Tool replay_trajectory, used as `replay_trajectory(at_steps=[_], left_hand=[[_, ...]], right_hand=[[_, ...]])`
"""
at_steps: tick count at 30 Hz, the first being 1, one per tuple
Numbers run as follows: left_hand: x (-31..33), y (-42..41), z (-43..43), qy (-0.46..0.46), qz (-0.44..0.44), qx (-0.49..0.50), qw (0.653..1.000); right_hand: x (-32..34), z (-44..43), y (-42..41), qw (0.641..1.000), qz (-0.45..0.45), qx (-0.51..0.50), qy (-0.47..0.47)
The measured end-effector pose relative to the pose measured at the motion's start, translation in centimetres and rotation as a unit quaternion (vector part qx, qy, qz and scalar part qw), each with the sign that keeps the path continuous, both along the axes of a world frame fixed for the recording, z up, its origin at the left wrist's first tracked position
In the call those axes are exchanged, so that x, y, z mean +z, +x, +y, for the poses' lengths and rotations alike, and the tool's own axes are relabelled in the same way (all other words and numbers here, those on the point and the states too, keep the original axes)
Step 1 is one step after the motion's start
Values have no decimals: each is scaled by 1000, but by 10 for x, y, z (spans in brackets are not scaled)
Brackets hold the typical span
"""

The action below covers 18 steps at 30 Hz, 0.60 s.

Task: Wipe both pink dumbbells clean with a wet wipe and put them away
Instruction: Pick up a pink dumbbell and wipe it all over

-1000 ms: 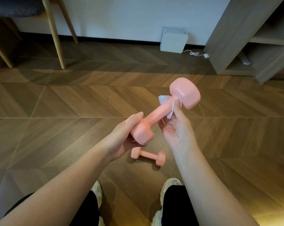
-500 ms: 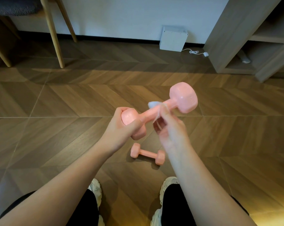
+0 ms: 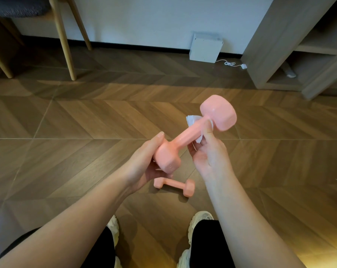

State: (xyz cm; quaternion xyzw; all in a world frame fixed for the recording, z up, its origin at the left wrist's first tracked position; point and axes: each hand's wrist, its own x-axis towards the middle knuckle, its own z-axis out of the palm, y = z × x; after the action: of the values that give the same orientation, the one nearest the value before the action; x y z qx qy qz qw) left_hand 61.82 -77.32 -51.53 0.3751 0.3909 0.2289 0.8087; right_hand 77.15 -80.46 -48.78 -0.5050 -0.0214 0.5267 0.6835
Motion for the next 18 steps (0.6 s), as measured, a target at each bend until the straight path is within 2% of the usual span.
replay_trajectory(at_steps=[2,4,7,9,12,15,18], left_hand=[[3,0,2,48,2,22,999],[5,-1,3,80,-4,3,997],[3,-2,1,88,13,2,996],[0,-4,2,104,52,29,993],[-3,-7,5,165,101,54,980],[-2,-5,3,246,115,48,961],[0,-1,1,312,121,47,941]], right_hand=[[-4,-7,-16,995,-77,64,-20],[-10,-11,-33,982,-140,104,-66],[-17,-10,-43,978,-161,91,-93],[-13,-6,-34,984,-133,74,-94],[-6,1,-8,998,-37,-12,-56],[2,3,7,998,47,-43,-31],[4,2,8,995,81,-54,-9]])
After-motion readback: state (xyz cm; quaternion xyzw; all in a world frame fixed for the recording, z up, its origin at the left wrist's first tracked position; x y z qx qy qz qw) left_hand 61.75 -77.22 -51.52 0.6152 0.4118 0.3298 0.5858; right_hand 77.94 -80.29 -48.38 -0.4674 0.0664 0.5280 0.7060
